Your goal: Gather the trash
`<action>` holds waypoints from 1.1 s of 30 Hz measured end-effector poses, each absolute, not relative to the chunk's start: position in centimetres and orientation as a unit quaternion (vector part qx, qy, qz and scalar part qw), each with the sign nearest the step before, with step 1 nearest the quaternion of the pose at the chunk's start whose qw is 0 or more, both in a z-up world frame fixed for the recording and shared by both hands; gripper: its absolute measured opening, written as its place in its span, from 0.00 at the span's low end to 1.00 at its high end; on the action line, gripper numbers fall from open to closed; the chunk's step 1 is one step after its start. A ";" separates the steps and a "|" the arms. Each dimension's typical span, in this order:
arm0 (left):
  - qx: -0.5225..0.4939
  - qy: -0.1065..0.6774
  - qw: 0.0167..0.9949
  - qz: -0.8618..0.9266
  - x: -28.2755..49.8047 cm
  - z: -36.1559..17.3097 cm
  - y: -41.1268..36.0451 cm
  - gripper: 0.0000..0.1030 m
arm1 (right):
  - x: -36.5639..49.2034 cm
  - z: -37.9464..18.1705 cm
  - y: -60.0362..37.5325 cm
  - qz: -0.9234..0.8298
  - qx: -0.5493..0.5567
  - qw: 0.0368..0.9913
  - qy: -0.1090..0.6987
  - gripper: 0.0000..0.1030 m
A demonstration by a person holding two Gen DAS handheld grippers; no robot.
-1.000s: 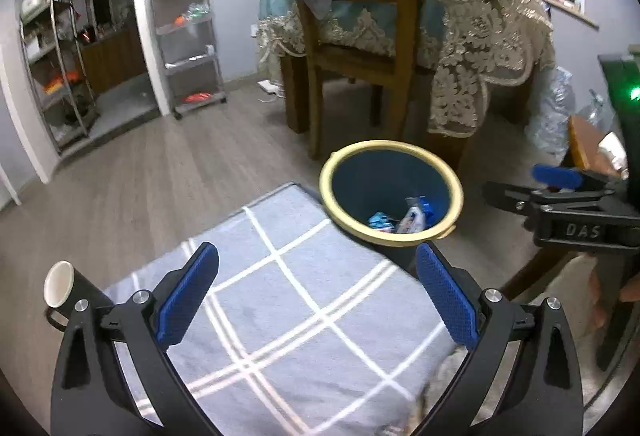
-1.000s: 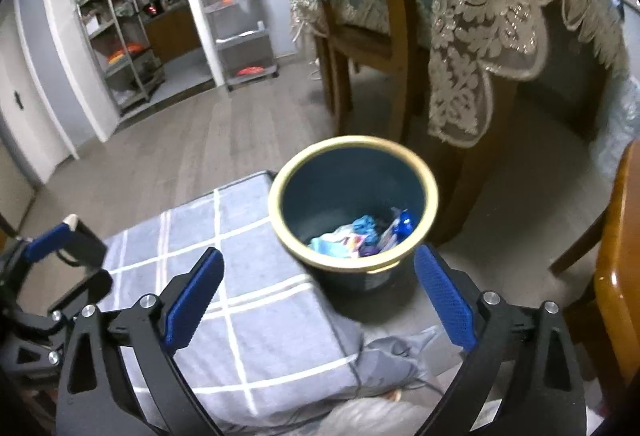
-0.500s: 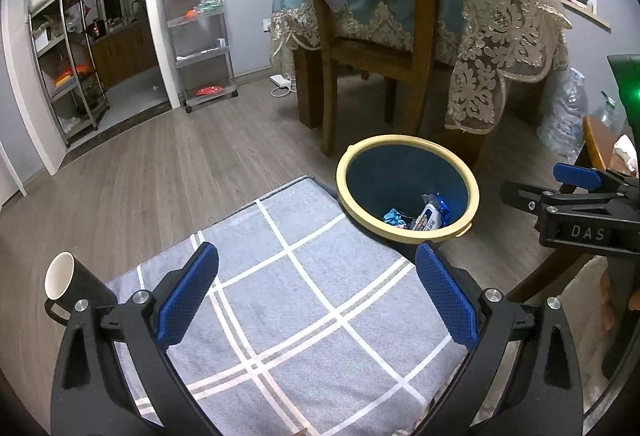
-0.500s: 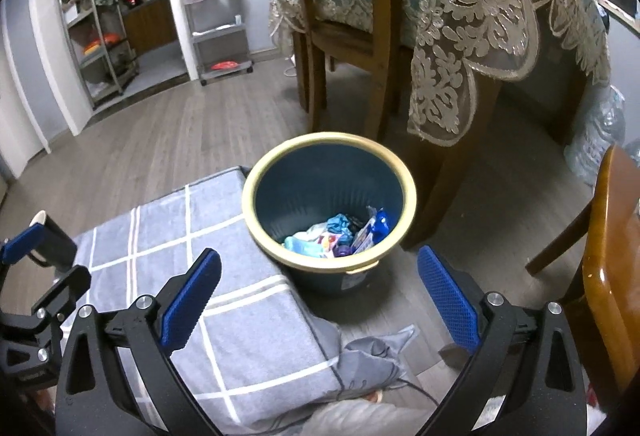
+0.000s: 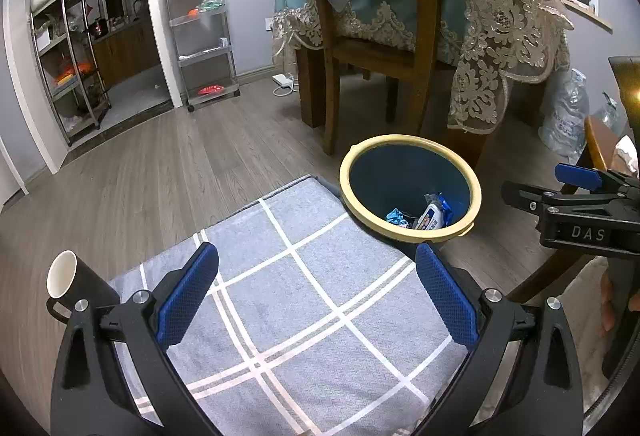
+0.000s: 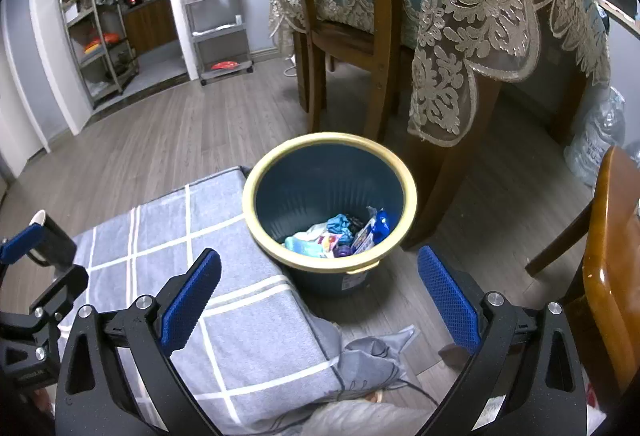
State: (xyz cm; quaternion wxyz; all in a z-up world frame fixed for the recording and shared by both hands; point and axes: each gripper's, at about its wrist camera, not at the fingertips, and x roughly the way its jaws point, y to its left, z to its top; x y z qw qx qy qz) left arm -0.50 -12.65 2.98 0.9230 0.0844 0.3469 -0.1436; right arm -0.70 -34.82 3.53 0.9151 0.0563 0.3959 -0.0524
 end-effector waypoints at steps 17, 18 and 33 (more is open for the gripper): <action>0.084 0.349 0.922 -0.144 -0.5 3.0 -12.7 0.94 | -0.7 3.5 -34.6 -0.051 0.055 0.915 0.396 0.95; 0.083 0.350 0.922 -0.142 -0.4 3.0 -12.6 0.94 | -0.7 3.5 -34.6 -0.051 0.055 0.915 0.397 0.95; 0.083 0.352 0.923 -0.133 -0.3 2.8 -12.4 0.94 | -0.5 3.5 -34.3 -0.049 0.054 0.914 0.399 0.95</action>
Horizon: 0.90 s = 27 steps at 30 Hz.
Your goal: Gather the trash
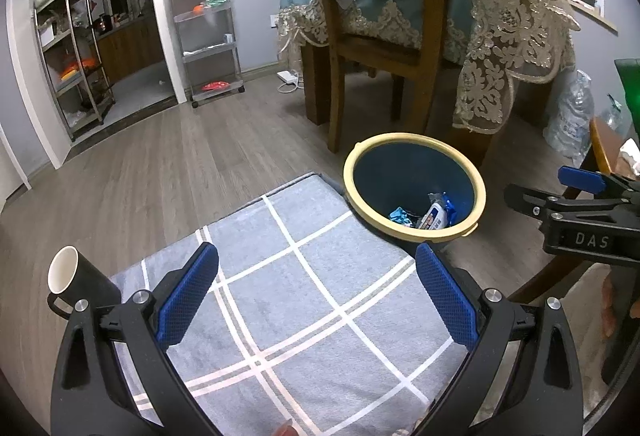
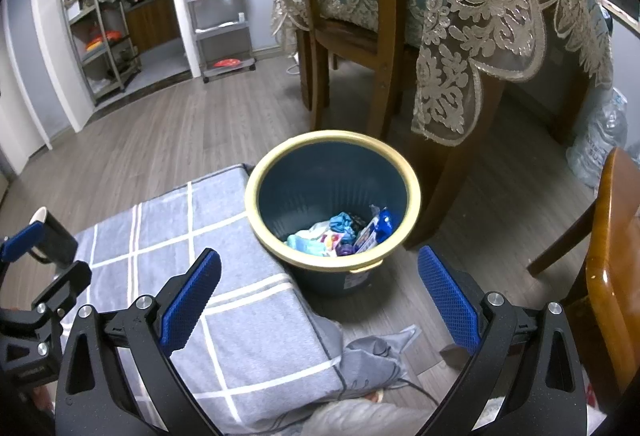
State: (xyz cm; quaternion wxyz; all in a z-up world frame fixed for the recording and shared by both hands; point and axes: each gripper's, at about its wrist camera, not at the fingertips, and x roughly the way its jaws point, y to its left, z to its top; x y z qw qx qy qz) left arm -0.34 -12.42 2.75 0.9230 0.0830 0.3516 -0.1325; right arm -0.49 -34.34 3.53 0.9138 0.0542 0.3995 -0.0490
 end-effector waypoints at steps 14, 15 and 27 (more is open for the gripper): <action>0.098 0.358 0.922 -0.113 -0.1 2.4 -13.1 0.94 | -0.4 3.4 -34.4 -0.049 0.054 0.913 0.401 0.95; 0.101 0.358 0.921 -0.113 -0.1 2.4 -13.3 0.94 | -0.4 3.4 -34.4 -0.048 0.053 0.913 0.401 0.95; 0.120 0.364 0.912 -0.146 -0.6 2.0 -14.2 0.94 | -0.4 3.4 -34.5 -0.050 0.055 0.914 0.400 0.95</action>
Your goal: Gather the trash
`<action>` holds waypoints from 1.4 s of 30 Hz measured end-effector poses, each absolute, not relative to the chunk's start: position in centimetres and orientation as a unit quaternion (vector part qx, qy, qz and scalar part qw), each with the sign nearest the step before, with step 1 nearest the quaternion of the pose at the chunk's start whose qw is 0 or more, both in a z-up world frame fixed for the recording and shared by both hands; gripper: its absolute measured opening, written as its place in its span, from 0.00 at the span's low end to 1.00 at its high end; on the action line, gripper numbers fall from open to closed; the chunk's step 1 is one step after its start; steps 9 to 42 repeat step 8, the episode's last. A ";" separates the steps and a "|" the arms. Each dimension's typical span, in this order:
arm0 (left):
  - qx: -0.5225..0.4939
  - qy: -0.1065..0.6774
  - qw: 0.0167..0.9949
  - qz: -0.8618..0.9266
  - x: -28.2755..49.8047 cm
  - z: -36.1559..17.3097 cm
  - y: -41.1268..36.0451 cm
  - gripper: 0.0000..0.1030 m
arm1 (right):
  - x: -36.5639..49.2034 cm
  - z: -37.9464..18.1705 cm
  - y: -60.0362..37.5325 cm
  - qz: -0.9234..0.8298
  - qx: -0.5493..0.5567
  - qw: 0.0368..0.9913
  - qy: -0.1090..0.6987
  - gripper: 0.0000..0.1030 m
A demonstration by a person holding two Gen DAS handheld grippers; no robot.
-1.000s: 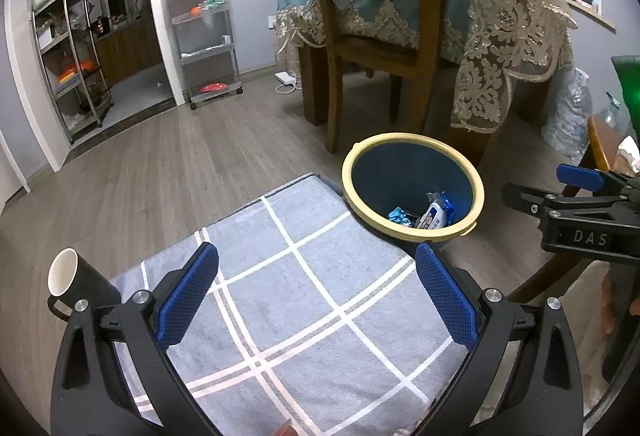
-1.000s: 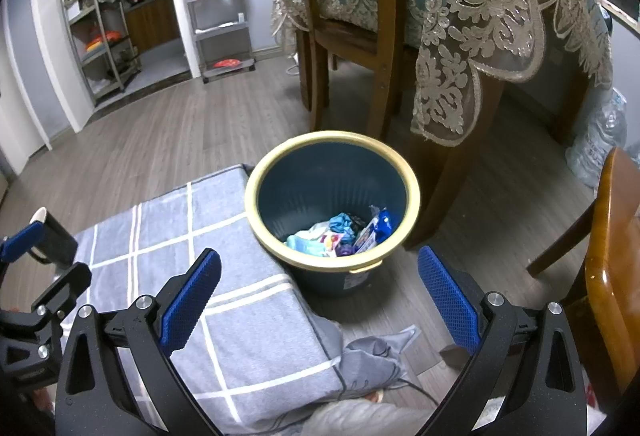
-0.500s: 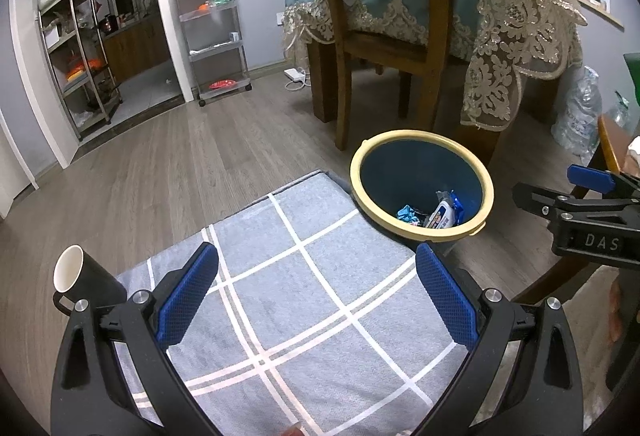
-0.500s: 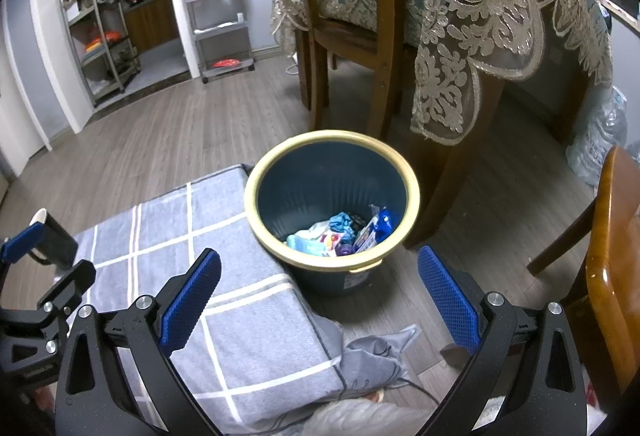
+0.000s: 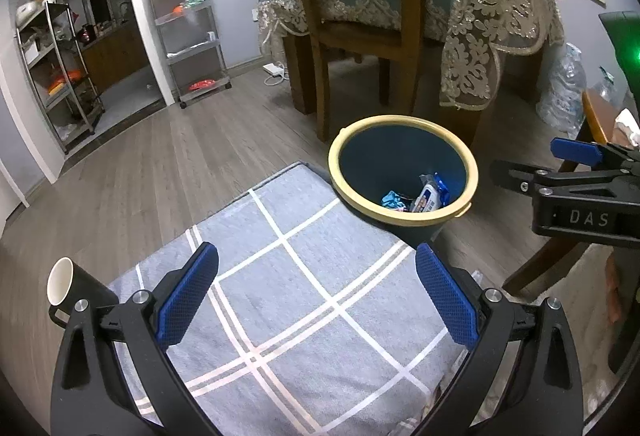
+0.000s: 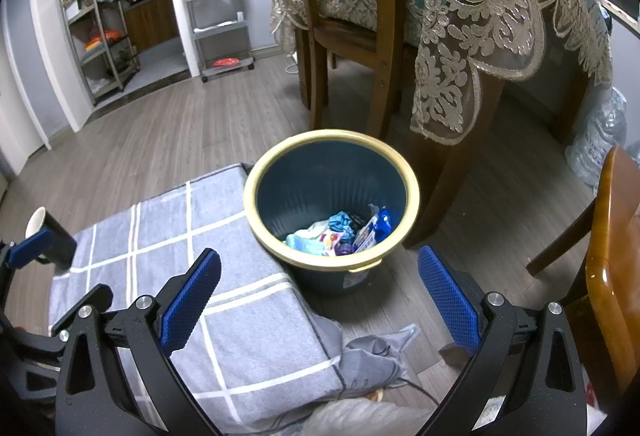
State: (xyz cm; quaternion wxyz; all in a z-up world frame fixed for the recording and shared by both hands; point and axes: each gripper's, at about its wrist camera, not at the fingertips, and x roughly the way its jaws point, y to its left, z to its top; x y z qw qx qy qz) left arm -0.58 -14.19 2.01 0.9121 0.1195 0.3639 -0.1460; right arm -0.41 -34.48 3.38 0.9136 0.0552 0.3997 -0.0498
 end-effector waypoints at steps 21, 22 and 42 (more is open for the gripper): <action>0.091 0.380 0.913 -0.115 -0.8 2.4 -11.3 0.94 | -0.1 2.7 -34.3 -0.056 0.060 0.911 0.403 0.95; 0.091 0.380 0.913 -0.115 -0.8 2.4 -11.3 0.94 | -0.1 2.7 -34.3 -0.056 0.060 0.911 0.403 0.95; 0.091 0.380 0.913 -0.115 -0.8 2.4 -11.3 0.94 | -0.1 2.7 -34.3 -0.056 0.060 0.911 0.403 0.95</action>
